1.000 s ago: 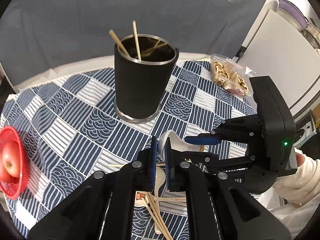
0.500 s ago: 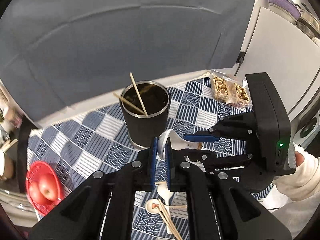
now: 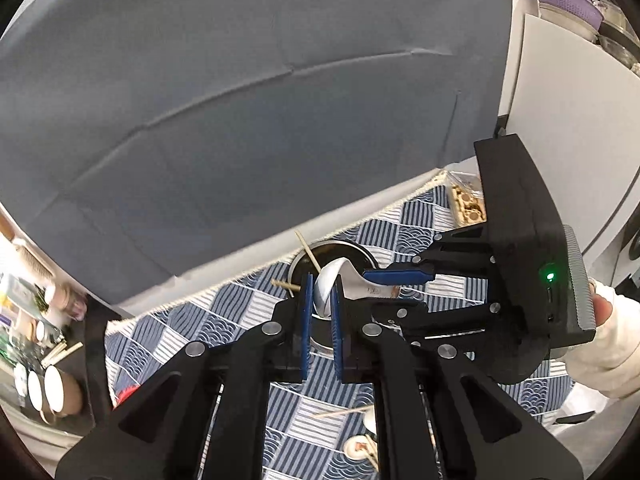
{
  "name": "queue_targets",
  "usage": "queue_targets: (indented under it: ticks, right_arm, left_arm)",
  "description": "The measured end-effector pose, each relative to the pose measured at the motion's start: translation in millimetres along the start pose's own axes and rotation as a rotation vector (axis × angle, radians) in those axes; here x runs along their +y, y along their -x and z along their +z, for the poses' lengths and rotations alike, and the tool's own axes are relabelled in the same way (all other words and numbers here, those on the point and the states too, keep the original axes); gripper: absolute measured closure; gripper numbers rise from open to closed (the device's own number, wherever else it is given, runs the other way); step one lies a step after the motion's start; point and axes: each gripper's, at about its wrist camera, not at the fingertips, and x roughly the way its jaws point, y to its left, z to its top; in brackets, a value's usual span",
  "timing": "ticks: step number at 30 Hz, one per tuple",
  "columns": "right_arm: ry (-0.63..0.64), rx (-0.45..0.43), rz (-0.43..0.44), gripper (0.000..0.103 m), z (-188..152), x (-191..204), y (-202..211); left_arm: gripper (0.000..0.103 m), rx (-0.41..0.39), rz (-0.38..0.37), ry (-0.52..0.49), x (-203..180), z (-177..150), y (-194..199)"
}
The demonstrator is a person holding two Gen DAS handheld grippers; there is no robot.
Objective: Organize utensils
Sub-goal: 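Lower the white spoon into the black cup and open the right tool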
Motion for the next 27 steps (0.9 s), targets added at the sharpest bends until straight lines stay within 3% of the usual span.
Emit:
queue_targets:
  ticks: [10, 12, 13, 14, 15, 19, 22, 27]
  right_arm:
    - [-0.075, 0.016, 0.036, 0.083, 9, -16, -36]
    - [-0.120, 0.027, 0.059, 0.080, 8, -24, -45]
    - [-0.126, 0.039, 0.063, 0.070, 6, -27, -47]
    - [-0.124, 0.044, 0.049, 0.061, 4, -29, -50]
    - [-0.116, 0.038, 0.028, 0.060, 2, -31, -49]
    - [-0.115, 0.037, 0.009, 0.041, -1, -36, -44]
    - [-0.105, 0.031, -0.032, 0.024, -1, -35, -39]
    - [-0.106, 0.029, -0.071, 0.017, -5, -34, -30]
  left_arm:
    - [0.093, 0.055, 0.019, -0.044, 13, 14, -34]
    - [0.081, 0.070, -0.012, -0.032, 16, 15, -41]
    - [0.058, 0.072, -0.002, -0.039, 16, 15, -44]
    - [0.043, 0.067, 0.029, -0.054, 15, 14, -45]
    - [0.040, 0.052, 0.057, -0.070, 15, 13, -45]
    - [0.025, 0.043, 0.039, -0.038, 23, 7, -47]
    - [0.020, 0.055, 0.050, -0.011, 27, 1, -51]
    - [0.016, 0.066, 0.025, 0.045, 33, -14, -51]
